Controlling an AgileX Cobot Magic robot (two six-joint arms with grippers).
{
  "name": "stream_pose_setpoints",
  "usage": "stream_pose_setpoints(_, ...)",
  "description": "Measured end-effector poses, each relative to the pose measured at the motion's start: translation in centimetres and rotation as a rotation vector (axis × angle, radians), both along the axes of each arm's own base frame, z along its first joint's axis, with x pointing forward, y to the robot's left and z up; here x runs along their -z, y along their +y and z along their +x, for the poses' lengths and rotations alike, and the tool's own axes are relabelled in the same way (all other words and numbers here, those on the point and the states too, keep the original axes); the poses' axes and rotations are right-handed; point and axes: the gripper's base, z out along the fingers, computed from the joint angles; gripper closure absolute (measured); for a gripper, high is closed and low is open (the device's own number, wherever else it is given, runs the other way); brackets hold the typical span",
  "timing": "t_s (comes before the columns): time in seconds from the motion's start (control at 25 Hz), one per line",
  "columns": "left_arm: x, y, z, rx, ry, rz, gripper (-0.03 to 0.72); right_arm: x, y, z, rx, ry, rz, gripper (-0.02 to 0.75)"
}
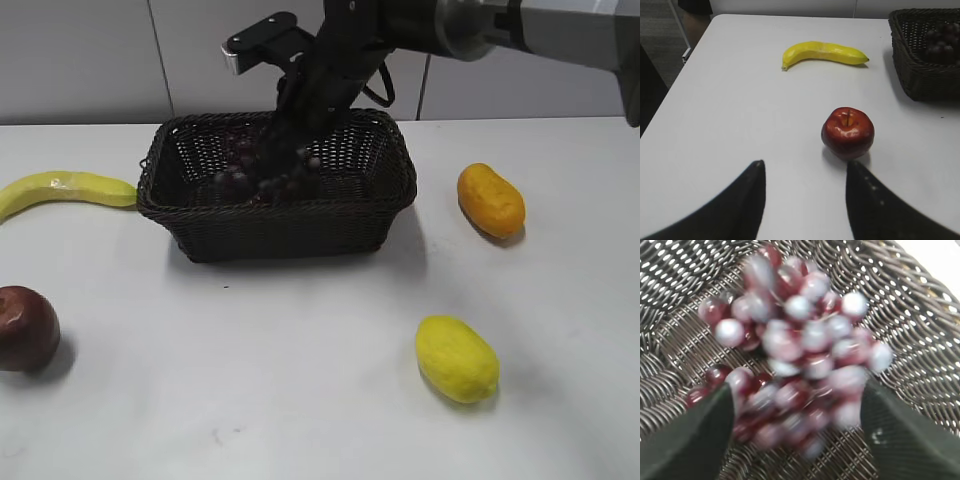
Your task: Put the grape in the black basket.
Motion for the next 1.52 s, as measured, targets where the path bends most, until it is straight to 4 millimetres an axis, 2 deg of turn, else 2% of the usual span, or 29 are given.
stream_pose_setpoints(0.16,0.0,0.0,0.0,0.000,0.000,0.000,0.199,-1.2,-0.5,0.0,0.016,-0.004,0.013,0.099)
stream_pose_setpoints(0.24,0.0,0.0,0.0,0.000,0.000,0.000,0.199,-2.7,-1.0,-0.3,0.022,-0.005,0.018,0.099)
stream_pose_setpoints(0.36,0.0,0.0,0.0,0.000,0.000,0.000,0.199,-5.9,-2.2,-1.0,0.029,-0.009,0.026,0.099)
stream_pose_setpoints(0.6,0.0,0.0,0.0,0.000,0.000,0.000,0.199,-12.2,-4.9,-4.1,0.040,0.031,-0.012,0.099)
stream_pose_setpoints(0.8,0.0,0.0,0.0,0.000,0.000,0.000,0.199,-16.4,-7.2,-7.0,0.091,0.061,-0.036,0.120)
stream_pose_setpoints(1.12,0.0,0.0,0.0,0.000,0.000,0.000,0.199,-22.7,-10.8,-10.6,0.216,-0.076,-0.002,0.144)
stream_pose_setpoints(1.24,0.0,0.0,0.0,0.000,0.000,0.000,0.199,-23.7,-12.4,-12.4,0.246,-0.104,-0.014,0.145)
stream_pose_setpoints(1.36,0.0,0.0,0.0,0.000,0.000,0.000,0.199,-23.4,-13.9,-14.5,0.260,-0.089,-0.029,0.144)
stream_pose_setpoints(1.52,0.0,0.0,0.0,0.000,0.000,0.000,0.199,-21.1,-16.1,-17.8,0.280,-0.016,-0.073,0.144)
